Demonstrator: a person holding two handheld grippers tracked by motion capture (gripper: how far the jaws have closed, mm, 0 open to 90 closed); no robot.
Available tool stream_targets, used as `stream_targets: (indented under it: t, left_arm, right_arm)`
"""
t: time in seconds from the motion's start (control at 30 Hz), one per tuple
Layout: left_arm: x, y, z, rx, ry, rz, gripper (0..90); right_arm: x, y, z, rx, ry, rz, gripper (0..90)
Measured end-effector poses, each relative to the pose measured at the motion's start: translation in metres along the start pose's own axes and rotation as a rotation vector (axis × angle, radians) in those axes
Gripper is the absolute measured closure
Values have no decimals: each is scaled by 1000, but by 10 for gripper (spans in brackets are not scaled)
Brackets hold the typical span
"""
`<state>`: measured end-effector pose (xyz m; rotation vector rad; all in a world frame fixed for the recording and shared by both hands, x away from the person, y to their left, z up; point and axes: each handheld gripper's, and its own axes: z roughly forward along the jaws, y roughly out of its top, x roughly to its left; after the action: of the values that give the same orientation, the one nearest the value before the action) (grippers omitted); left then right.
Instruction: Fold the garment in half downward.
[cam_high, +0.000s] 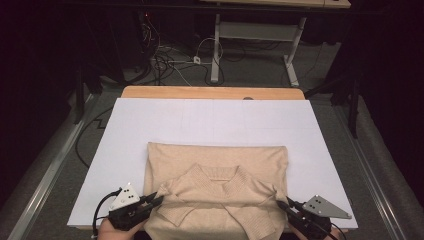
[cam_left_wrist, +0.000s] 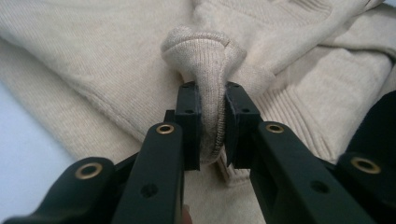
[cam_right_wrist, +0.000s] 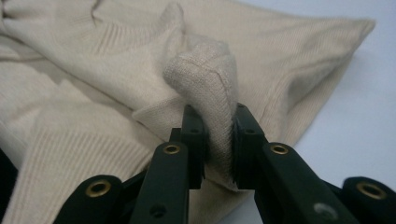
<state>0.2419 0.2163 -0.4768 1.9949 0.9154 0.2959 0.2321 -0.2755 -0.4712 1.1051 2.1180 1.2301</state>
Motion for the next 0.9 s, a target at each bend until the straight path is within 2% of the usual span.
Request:
stream_targets:
  t: [0.1, 0.23, 0.33, 0.47, 0.6, 0.7, 0.9]
  left_arm:
    - [2, -3, 3, 12, -1, -3, 761]
    - [0, -4, 5, 21, 5, 13, 755]
    - [-1, -3, 4, 14, 13, 16, 728]
    - [0, -1, 3, 0, 32, 20, 624]
    - [3, 2, -1, -22, 31, 3, 535]
    - [4, 4, -4, -40, 23, -12, 440]
    - [8, 6, -7, -39, 57, -27, 258]
  right_arm:
    - [-1, -6, 6, 29, 5, 2, 794]
    - [-1, -6, 8, 31, 6, 3, 784]
    - [-1, -4, 7, 32, 12, 9, 717]
    - [-3, 1, 5, 0, 29, 33, 608]
    - [-3, 2, 5, -10, 39, 35, 508]
    - [-6, 6, 1, -37, 42, 44, 416]
    - [-12, 8, -5, -83, 33, 55, 253]
